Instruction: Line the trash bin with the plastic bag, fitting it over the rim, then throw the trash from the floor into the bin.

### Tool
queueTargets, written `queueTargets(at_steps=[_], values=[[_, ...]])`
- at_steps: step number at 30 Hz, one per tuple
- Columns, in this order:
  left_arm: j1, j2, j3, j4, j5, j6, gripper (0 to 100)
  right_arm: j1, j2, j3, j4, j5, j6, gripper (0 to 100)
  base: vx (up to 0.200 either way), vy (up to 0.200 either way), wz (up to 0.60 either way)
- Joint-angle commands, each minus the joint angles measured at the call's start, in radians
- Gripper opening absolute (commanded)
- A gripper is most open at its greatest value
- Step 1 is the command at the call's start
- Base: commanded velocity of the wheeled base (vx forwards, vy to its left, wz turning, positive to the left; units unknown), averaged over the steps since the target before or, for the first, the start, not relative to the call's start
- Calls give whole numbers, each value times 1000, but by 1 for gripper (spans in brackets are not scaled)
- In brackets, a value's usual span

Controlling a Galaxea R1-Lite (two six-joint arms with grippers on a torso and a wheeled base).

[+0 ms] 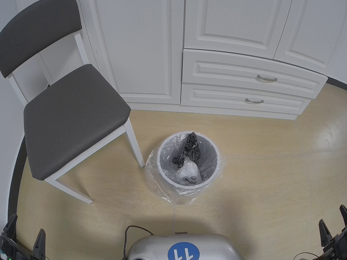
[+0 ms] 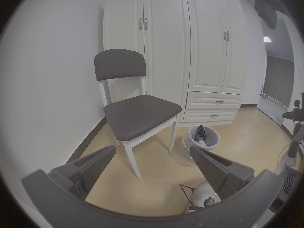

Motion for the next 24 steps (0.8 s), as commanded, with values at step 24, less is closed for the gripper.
queueTargets(at_steps=[24], values=[[0,-15,14,-2,28,-26,100,1,-16,15,-1,-11,20,100,0,0,0]])
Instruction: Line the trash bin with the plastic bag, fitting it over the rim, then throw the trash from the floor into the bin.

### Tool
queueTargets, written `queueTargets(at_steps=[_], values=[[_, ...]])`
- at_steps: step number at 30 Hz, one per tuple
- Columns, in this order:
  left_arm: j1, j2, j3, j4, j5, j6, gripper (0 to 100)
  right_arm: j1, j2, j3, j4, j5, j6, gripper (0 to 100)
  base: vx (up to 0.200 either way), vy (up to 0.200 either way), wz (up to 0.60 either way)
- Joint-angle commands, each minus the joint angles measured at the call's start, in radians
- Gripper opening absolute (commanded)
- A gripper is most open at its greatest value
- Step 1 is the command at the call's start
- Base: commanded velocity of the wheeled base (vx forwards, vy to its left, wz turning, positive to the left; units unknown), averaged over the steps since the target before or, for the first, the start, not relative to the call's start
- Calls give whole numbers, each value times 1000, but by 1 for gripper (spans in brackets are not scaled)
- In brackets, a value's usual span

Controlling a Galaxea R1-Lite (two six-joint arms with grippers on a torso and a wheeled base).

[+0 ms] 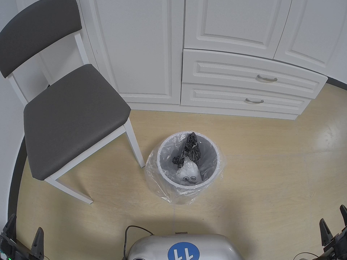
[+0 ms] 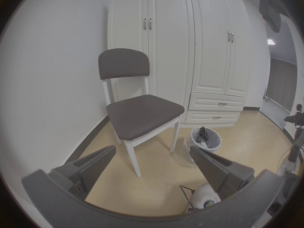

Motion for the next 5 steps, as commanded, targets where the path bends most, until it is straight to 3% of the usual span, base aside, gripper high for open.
queueTargets(at_steps=[1,5], values=[[0,-15,15,0,0,2,100,0,-16,15,0,1,-1,100,0,0,0],[0,-15,15,0,0,2,100,0,-16,15,0,1,-1,100,0,0,0]])
